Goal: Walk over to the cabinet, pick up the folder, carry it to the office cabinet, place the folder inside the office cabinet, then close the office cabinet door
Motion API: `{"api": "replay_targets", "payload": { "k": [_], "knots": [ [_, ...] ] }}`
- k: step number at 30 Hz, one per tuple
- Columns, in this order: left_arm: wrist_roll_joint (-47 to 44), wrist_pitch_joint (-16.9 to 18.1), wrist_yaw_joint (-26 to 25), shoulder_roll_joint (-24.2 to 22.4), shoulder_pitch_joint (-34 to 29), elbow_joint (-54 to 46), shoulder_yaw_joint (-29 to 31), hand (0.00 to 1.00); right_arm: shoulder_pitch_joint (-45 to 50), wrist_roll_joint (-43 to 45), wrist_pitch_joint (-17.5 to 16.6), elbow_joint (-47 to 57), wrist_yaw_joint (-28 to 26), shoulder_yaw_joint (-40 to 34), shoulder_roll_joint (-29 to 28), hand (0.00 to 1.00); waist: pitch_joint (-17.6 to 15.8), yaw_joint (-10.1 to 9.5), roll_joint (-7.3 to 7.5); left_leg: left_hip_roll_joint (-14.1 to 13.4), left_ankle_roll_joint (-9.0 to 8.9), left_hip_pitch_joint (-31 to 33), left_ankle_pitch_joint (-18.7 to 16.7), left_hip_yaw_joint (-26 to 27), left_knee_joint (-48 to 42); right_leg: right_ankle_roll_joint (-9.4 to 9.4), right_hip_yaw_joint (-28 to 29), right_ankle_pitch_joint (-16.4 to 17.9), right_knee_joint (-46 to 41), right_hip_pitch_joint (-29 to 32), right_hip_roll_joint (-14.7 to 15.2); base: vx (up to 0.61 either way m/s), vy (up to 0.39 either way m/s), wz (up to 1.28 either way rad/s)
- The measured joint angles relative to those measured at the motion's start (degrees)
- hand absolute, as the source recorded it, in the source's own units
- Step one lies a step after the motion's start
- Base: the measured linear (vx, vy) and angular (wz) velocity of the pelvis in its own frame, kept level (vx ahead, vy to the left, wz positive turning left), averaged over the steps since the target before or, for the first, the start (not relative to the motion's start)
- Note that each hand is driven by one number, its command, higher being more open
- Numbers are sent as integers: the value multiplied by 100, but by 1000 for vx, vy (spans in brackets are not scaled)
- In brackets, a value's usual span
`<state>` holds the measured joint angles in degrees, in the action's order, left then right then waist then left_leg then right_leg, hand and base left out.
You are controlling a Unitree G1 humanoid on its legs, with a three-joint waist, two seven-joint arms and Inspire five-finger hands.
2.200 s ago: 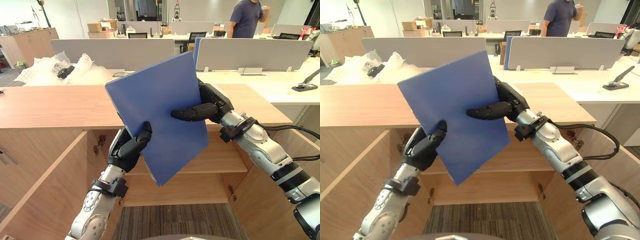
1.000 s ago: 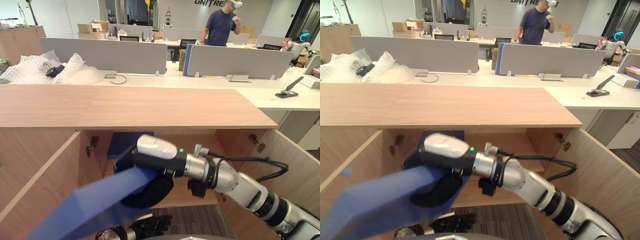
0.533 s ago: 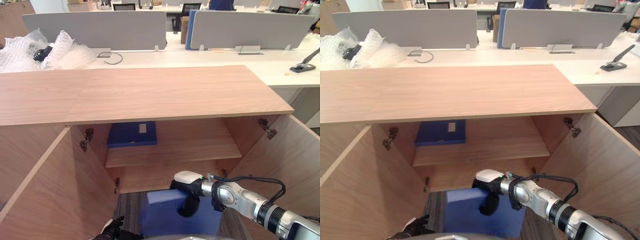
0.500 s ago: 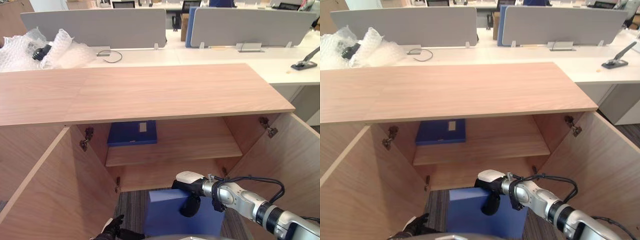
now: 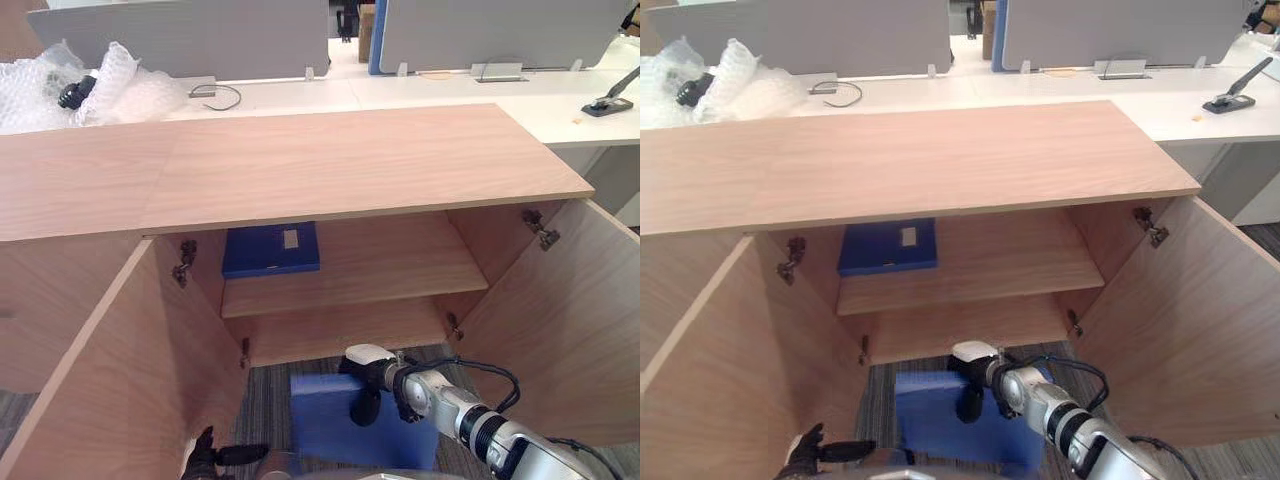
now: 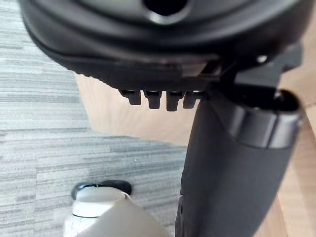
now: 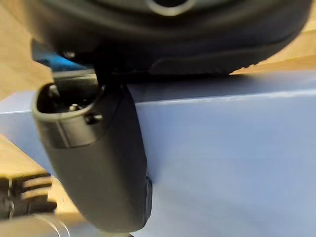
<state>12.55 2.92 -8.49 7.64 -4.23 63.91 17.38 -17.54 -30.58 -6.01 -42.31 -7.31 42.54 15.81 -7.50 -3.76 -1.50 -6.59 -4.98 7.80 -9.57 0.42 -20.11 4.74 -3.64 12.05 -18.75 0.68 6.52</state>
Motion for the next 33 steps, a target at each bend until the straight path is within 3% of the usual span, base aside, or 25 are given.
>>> {"api": "replay_targets", "payload": {
  "k": [2, 6, 7, 9, 10, 12, 14, 19, 23, 33],
  "knots": [
    [100, -54, -37, -17, -61, 3, 132, 100, 70, 334, 2, 42, 93, -296, -81, 0, -15, 44, -25, -25, -55, 133, -38, -111, -154, 6, -125, 95, 82, -21, -37, -44, -101, 19],
    [164, -112, -59, -21, -302, 1, 610, 100, 542, 2062, 107, 42, 134, -1445, -354, 0, -54, 113, -116, -118, -159, 264, -28, -446, -257, -112, -408, 175, 111, -89, -231, 24, -133, 31],
    [164, -152, -62, -26, -419, 1, 674, 100, 687, 2880, 136, 43, 141, -1924, -415, 0, -55, 119, -117, -135, -176, 278, -22, -496, -228, -127, -457, 191, 117, -91, -262, 79, -92, 12],
    [161, -186, -61, -81, -472, 1, 675, 100, 760, 3666, 160, 25, 186, -2464, -437, 0, -77, 123, -158, -118, -185, 287, -12, -548, -205, -126, -522, 197, 109, -99, -256, 80, -57, 14],
    [144, -185, -60, -145, -522, -8, 675, 100, 763, 4594, 167, -20, 263, -2803, -442, 0, -79, 122, -190, -93, -182, 291, -10, -559, -182, -111, -541, 206, 90, -99, -234, 78, -11, 11],
    [96, -175, -55, -268, -556, -73, 674, 100, 736, 5653, 164, -24, 383, -3511, -500, 0, -91, 118, -242, -19, -164, 273, 2, -572, -144, -58, -548, 250, -12, -81, -155, 78, 33, 10],
    [-131, -138, -39, -485, -596, -203, 663, 100, 556, 7262, 117, -23, 551, -4270, -608, 0, -124, 119, -299, 162, -131, 201, 15, -573, -117, 7, -543, 447, -442, 47, 99, 56, 56, 7],
    [-779, -61, -23, -800, -627, -632, 607, 100, -111, 9492, -366, 463, 763, -5063, -971, 0, -308, 108, -447, 460, -59, 298, -11, -508, -274, 67, -525, 775, -1560, 600, 548, -38, 2, 3],
    [-1064, -50, 29, -824, -676, -872, 525, 100, -502, 9826, -584, 1045, 860, -5266, -1183, 0, -424, 87, -451, 601, -23, 519, -53, -403, -474, 50, -520, 1080, -1856, 868, 759, -93, -48, -3],
    [-1490, -96, 180, -854, -933, -1292, 8, 100, -985, 9843, -671, 1166, 1194, -5860, -1240, 0, -545, 101, -524, 602, 0, 844, -29, -218, -432, 48, -509, 1152, -1921, 1281, 852, -6, -10, -3]
  ]
}}
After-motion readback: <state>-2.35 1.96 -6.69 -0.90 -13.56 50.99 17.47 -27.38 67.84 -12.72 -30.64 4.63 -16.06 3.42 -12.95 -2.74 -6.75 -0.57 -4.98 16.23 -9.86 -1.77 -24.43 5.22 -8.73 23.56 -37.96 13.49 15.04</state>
